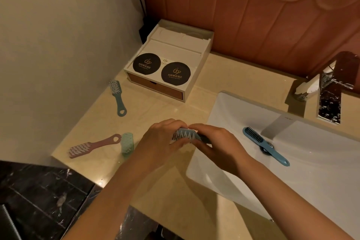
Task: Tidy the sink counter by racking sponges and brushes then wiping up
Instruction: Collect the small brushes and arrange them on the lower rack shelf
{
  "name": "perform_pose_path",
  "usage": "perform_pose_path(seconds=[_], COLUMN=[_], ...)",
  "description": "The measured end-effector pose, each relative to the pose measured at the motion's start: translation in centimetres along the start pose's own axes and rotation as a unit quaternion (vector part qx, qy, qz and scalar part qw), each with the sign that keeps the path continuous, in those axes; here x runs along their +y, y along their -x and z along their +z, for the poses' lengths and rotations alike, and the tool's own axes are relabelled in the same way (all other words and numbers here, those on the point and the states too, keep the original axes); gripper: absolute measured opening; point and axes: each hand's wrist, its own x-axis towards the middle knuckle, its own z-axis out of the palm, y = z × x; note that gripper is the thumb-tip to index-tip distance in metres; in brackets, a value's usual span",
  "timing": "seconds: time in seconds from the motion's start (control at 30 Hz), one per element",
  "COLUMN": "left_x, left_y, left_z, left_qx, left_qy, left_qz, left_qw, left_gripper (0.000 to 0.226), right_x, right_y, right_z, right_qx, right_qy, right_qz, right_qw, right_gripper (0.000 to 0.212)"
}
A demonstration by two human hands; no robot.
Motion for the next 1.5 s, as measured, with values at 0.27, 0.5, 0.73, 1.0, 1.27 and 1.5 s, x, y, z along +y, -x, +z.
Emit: perform_pose_path(seconds=[0.27, 0.5, 0.73, 1.0, 1.27, 1.5], left_x=[-4.6, -6.8, -8.0, -6.6, -0.4, 6.6], left_y=[2.7, 3.6, 3.3, 2.7, -0.9, -3.5], left_z=[0.0, 1.1, 2.0, 2.0, 2.2, 4.3], left_qx=[0.014, -0.002, 0.056, 0.073, 0.100, 0.054], left_qy=[-0.044, -0.212, -0.159, -0.092, 0.197, 0.312], left_qz=[-0.266, -0.421, -0.444, -0.412, -0.267, -0.147], left_qw=[0.963, 0.882, 0.880, 0.903, 0.938, 0.937], left_gripper=[0.054, 0.068, 0.056, 0.035, 0.021, 0.021], right_x=[2.3, 3.0, 3.4, 4.0, 6.2, 7.7], right_y=[1.2, 2.2, 2.8, 3.8, 7.0, 10.7], right_z=[1.5, 2.5, 3.0, 2.7, 1.1, -1.8], right_qx=[0.038, 0.063, 0.011, 0.032, 0.117, 0.273], right_qy=[-0.007, -0.087, -0.083, -0.108, -0.186, -0.280], right_qz=[0.108, 0.148, 0.133, 0.141, 0.187, 0.224], right_qw=[0.993, 0.983, 0.988, 0.984, 0.958, 0.893], right_gripper=[0.025, 0.026, 0.024, 0.023, 0.020, 0.028])
